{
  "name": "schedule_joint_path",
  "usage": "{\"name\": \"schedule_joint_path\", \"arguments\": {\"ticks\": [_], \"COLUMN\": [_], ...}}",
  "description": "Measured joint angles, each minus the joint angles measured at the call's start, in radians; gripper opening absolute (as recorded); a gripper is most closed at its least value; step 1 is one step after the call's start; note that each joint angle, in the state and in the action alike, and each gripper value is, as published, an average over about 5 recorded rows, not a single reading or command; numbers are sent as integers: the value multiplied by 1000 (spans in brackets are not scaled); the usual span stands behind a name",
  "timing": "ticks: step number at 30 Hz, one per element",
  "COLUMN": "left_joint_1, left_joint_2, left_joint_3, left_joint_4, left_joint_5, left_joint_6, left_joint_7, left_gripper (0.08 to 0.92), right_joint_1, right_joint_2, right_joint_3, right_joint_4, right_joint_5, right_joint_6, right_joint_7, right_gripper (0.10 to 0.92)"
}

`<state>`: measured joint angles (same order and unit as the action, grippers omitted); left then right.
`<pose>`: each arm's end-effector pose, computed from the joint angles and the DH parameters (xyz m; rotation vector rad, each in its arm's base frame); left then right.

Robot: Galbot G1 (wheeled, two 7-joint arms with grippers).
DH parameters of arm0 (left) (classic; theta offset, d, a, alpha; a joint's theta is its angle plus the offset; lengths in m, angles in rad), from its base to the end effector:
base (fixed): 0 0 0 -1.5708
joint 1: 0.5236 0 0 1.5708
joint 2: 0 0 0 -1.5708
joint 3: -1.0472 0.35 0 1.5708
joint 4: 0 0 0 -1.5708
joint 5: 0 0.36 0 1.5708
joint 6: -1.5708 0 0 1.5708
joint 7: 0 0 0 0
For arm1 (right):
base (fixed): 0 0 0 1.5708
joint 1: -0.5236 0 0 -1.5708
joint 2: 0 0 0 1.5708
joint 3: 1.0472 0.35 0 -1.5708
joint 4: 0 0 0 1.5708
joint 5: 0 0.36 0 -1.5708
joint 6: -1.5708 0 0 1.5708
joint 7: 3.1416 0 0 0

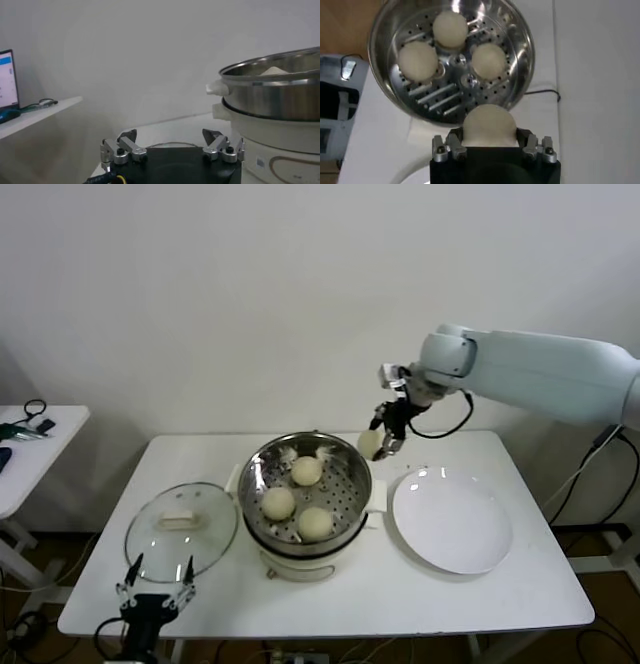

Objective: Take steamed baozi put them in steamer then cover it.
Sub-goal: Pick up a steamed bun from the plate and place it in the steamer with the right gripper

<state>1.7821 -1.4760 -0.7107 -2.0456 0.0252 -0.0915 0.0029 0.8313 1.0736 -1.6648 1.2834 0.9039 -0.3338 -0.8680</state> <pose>0.1134 0.0768 -0.3437 0.1259 -2.9614 -0.3178 0.5671 0.0318 -0.0295 1.4328 -1.5312 1.2365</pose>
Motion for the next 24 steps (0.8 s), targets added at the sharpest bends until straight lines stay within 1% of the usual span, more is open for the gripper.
{"name": "schedule_joint_path", "arguments": {"ticks": [5,12,24], "left_joint_1": [-2,-3,-5], "left_joint_2": [10,17,27], "left_joint_3": [1,0,-4], "left_joint_4": [7,12,15], "left_joint_5": [-10,-25,-34], "left_joint_6": [-3,-6,-9], "left_joint_7": [-1,-8,-14], "left_gripper": [823,823,823], "right_joint_1": [8,-3,-49], "right_joint_2": [72,169,230], "right_joint_3": [-43,-98,-142], "right_joint_4": [9,-8,-42], "right_joint_5": [59,99,105], "right_joint_6": [-12,-24,-36], "right_joint_7": [24,48,73], "right_gripper": [690,689,695]}}
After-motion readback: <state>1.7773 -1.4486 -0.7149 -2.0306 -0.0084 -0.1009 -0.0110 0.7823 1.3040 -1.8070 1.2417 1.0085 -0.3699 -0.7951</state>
